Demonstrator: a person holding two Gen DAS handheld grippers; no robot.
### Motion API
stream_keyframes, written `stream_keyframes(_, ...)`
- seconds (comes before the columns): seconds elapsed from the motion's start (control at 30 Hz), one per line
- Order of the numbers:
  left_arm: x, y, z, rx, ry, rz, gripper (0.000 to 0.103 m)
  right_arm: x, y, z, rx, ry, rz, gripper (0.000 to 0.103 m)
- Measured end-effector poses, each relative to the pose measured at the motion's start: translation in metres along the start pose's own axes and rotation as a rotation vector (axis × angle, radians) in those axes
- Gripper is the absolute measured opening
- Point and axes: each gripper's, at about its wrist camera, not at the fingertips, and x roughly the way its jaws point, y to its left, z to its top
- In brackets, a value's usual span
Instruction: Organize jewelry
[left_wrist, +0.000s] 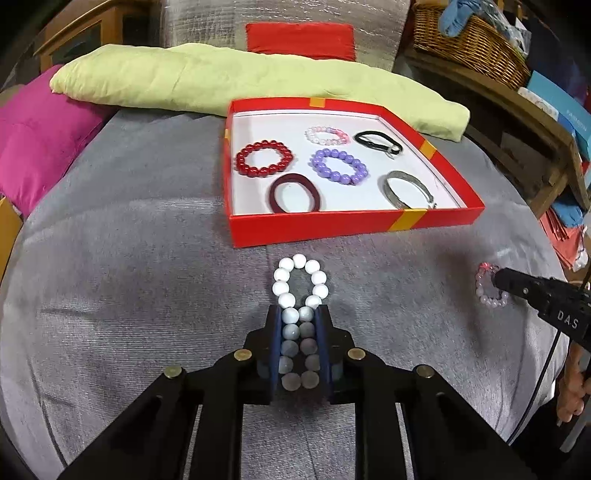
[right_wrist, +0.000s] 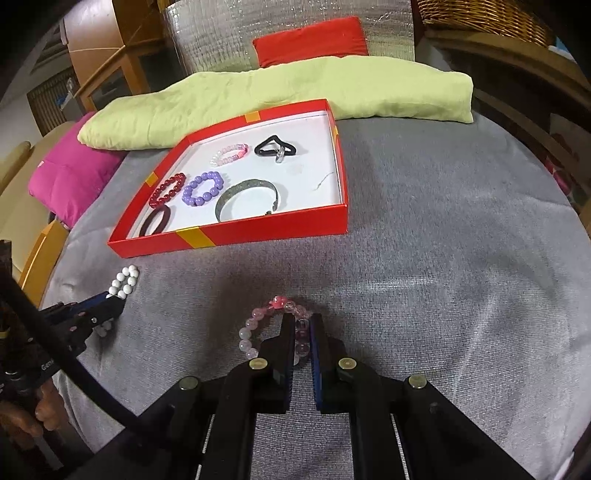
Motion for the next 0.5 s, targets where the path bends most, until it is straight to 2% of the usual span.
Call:
stream_keyframes(0.07,-0.002,0.004,0.001,-0.017,-0.007,-0.007,0.01,-0.001,-0.001,0.0,0.008,-0.001,0.007,0.008)
stream_keyframes(0.5,-0.015,0.016,0.003,-0.051,-0.05,-0.018,0.01,0.0,0.003,0.001,0.006,-0.005,0.009,0.008)
